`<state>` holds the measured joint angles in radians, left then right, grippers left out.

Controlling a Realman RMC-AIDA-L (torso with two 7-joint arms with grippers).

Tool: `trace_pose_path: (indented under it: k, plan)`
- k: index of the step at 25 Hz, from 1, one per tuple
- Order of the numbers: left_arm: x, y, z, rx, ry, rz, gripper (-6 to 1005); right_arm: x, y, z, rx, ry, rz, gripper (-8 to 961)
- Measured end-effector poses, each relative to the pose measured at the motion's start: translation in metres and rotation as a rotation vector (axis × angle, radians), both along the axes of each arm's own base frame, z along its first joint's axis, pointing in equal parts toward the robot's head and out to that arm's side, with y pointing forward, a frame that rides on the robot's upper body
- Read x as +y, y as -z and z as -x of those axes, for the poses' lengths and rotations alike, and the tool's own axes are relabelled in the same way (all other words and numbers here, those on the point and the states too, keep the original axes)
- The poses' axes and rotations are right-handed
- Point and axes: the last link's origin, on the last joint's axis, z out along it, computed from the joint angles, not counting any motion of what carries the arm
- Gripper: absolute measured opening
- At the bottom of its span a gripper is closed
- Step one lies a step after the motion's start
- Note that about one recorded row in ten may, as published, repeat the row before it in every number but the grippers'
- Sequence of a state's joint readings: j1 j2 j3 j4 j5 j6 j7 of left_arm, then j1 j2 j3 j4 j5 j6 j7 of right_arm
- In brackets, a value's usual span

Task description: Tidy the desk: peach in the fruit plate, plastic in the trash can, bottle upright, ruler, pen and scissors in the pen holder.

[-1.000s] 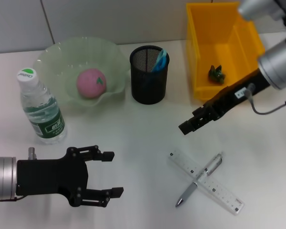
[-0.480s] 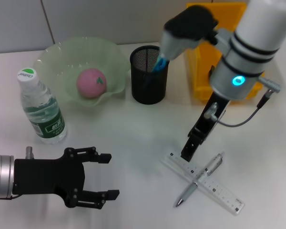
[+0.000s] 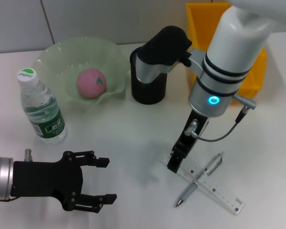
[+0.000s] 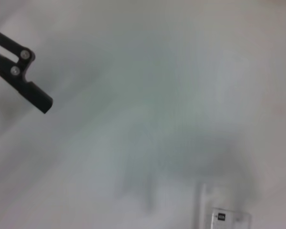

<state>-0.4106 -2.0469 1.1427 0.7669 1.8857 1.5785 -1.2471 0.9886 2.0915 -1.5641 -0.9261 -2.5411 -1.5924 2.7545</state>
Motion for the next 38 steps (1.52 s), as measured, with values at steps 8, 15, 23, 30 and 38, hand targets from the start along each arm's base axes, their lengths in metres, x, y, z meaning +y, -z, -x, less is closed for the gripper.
trace_pose_path:
  k: [8,15,23,30,38]
  plan:
    - [0.000,-0.002,0.001,-0.006,-0.007,-0.009,842,-0.002,0.012,-0.005,-0.029,-0.009,-0.033,774]
    - [0.001,-0.004,0.003,-0.006,-0.013,-0.014,842,-0.003,0.016,-0.007,-0.045,-0.006,-0.059,772]
    - [0.002,-0.004,0.003,-0.006,-0.012,-0.014,842,0.000,0.018,-0.007,-0.037,-0.015,-0.074,770]
    - [0.003,-0.006,0.003,-0.003,-0.008,-0.018,842,-0.003,0.021,-0.008,-0.045,-0.022,-0.065,768]
    - [0.003,-0.006,0.003,-0.002,-0.009,-0.018,842,-0.003,0.021,-0.009,-0.049,-0.012,-0.065,721]
